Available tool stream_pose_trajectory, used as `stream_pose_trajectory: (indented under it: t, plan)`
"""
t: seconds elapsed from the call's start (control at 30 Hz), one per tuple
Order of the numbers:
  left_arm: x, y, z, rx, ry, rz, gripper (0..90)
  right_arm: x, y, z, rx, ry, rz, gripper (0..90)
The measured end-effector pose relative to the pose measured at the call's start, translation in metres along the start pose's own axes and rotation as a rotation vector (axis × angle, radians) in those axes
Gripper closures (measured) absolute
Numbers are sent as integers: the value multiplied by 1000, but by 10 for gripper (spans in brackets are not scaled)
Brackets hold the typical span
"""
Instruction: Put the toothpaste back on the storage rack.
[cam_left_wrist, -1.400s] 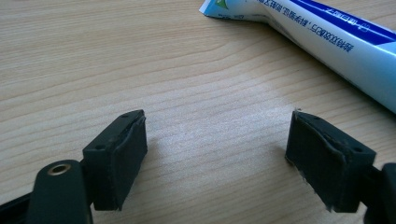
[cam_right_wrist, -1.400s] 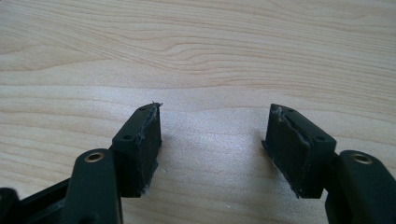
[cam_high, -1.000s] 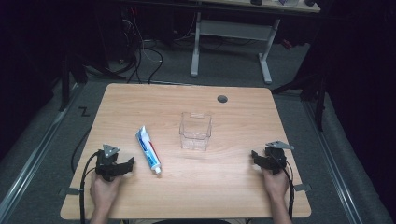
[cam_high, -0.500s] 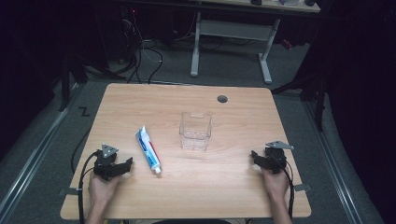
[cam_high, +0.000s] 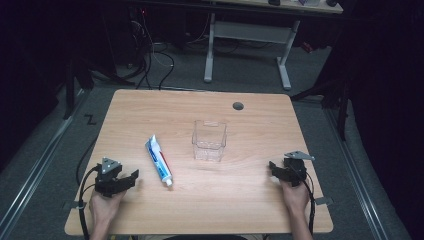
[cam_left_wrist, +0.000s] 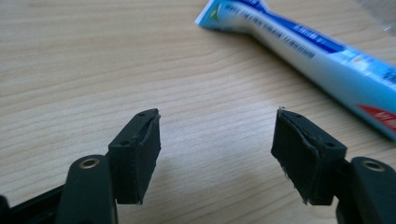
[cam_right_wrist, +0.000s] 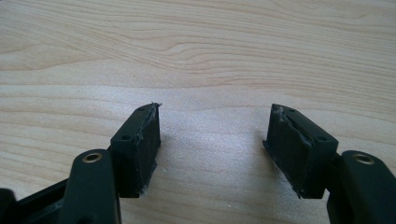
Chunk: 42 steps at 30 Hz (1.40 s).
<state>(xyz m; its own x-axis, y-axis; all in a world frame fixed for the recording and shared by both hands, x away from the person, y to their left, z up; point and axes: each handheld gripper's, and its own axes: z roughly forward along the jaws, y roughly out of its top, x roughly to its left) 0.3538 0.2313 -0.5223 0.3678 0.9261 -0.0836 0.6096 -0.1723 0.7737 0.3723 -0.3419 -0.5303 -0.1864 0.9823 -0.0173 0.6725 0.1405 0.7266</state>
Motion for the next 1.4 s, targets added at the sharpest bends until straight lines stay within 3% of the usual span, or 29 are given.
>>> stream_pose_trajectory:
  t: [0.2, 0.27, 0.33, 0.37, 0.53, 0.67, 0.8, 1.2, 1.4]
  plan:
    - [-6, 2, -7, 26, -21, 21, 337, 0, 0, 0, 0, -1, 0, 348]
    - [-8, 4, -8, 73, -45, -5, 358, 0, 0, 0, 1, -3, 3, 341]
    - [-9, 6, -10, 82, -87, -29, 338, 0, 0, 0, 0, -3, 0, 338]
    - [-10, 7, -12, 80, -88, -28, 334, 0, 0, 0, 1, -3, 0, 337]
    - [-21, 13, -18, 84, -77, 6, 349, 0, 0, 0, 1, -4, 0, 334]
    - [-29, 20, -17, 122, -33, 21, 345, 0, 0, 0, 2, -5, 1, 328]
    - [-37, 28, -15, 122, -10, 31, 347, 0, 0, 0, 3, -6, 2, 326]
    - [-44, 50, 6, 164, -11, 22, 336, 0, 0, 0, 3, -5, 5, 323]
    - [-47, 62, 14, 191, -9, 37, 325, 0, 0, 0, 3, -5, 4, 323]
